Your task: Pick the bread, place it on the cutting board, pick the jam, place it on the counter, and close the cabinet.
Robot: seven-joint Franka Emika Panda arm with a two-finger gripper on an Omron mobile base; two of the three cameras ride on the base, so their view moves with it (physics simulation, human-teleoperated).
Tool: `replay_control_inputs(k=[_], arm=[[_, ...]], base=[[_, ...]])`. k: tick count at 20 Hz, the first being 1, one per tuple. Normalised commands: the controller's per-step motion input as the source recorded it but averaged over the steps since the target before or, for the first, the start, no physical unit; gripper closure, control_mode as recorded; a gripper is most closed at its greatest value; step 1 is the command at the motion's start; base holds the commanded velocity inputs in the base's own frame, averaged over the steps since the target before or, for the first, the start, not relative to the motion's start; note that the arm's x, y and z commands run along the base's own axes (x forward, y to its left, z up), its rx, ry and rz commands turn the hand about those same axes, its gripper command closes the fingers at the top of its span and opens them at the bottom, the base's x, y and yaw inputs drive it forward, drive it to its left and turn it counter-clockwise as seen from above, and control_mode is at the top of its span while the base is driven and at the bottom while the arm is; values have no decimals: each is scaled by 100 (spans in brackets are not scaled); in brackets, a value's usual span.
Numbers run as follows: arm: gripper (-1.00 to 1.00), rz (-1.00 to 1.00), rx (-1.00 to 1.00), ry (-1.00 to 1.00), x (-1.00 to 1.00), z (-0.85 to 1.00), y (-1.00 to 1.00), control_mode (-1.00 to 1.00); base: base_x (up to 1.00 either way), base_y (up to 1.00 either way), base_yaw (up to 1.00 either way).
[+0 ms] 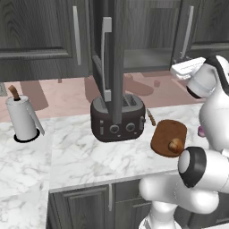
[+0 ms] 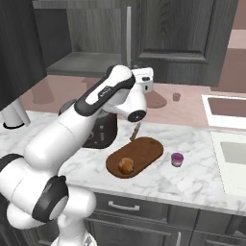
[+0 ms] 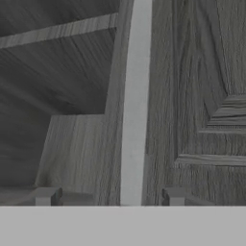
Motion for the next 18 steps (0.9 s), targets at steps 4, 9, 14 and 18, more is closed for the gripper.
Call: replay_control_inputs(k=[4,9,14,18], arm=[[-100,0,0,-1,-27,0,0,-100],[-100,0,0,-2,-42,0,0,-100],[-100,0,0,-1,-52,2,0,-100],[-100,0,0,0,-76,7,1,-100]], base=[[0,0,0],[0,0,0],[0,0,0],[0,0,0]])
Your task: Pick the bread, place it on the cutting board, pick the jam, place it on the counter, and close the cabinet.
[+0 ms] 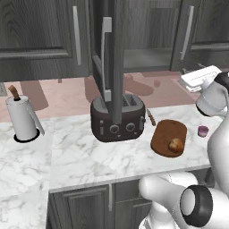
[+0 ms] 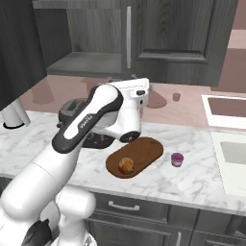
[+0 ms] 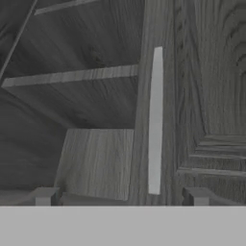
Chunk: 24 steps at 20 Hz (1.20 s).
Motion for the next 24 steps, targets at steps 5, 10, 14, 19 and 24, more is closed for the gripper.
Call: replay_control_inputs(k=[5,10,14,19,24], arm=[[-100,-1,0,5,-79,21,12,-100],[-100,-3,0,14,-79,35,18,-100],[-100,-3,0,19,-79,32,21,-100],[-100,-3,0,17,-78,23,26,-100],[-100,-1,0,11,-71,16,22,-100]], base=[[0,0,0],[0,0,0],[0,0,0],[0,0,0],[0,0,0]])
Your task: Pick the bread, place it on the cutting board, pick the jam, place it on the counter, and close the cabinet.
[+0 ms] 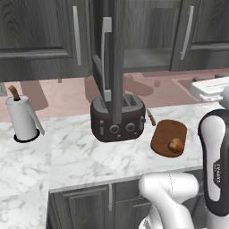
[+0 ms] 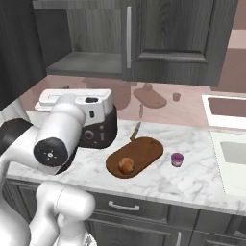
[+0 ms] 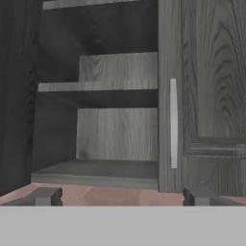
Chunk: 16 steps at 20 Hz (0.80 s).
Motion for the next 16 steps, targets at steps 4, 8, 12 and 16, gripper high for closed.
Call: replay_control_inputs(k=[4,8,12,16], arm=[[-100,0,0,6,-60,13,18,-100],[-100,0,0,5,-52,13,19,-100],[-100,0,0,2,-53,9,19,-100],[-100,0,0,0,-51,4,25,-100]], base=[[0,0,0],[0,0,0],[0,0,0],[0,0,0]])
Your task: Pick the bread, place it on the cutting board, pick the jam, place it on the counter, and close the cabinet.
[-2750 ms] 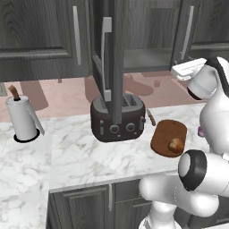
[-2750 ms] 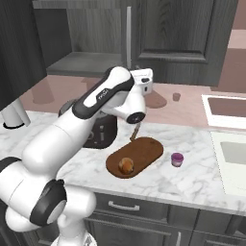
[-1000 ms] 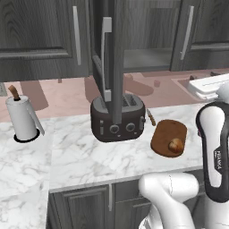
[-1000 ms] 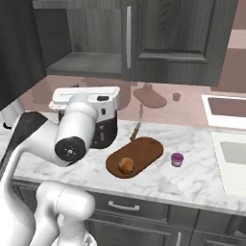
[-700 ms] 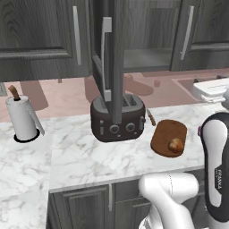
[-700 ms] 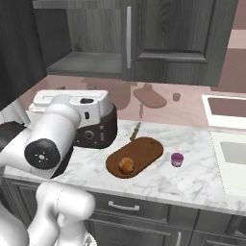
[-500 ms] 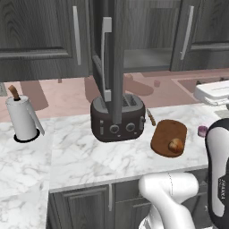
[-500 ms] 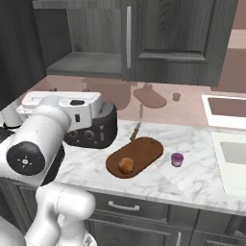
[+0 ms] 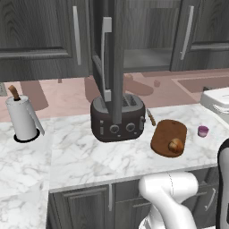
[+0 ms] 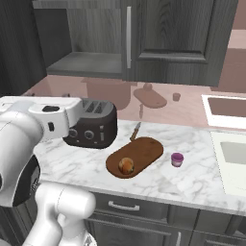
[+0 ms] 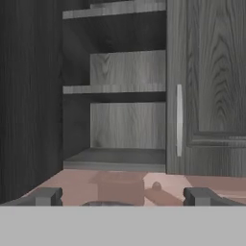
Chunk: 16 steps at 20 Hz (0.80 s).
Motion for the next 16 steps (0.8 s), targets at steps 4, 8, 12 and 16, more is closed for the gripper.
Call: replay_control_inputs(k=[4,8,12,16], arm=[[-100,0,0,0,-46,0,29,-100],[-100,-3,0,0,-39,0,33,-100],[-100,-4,0,0,-42,0,32,-100],[-100,-5,0,0,-39,1,30,-100]], base=[[0,0,0],[0,0,0],[0,0,0],[0,0,0]])
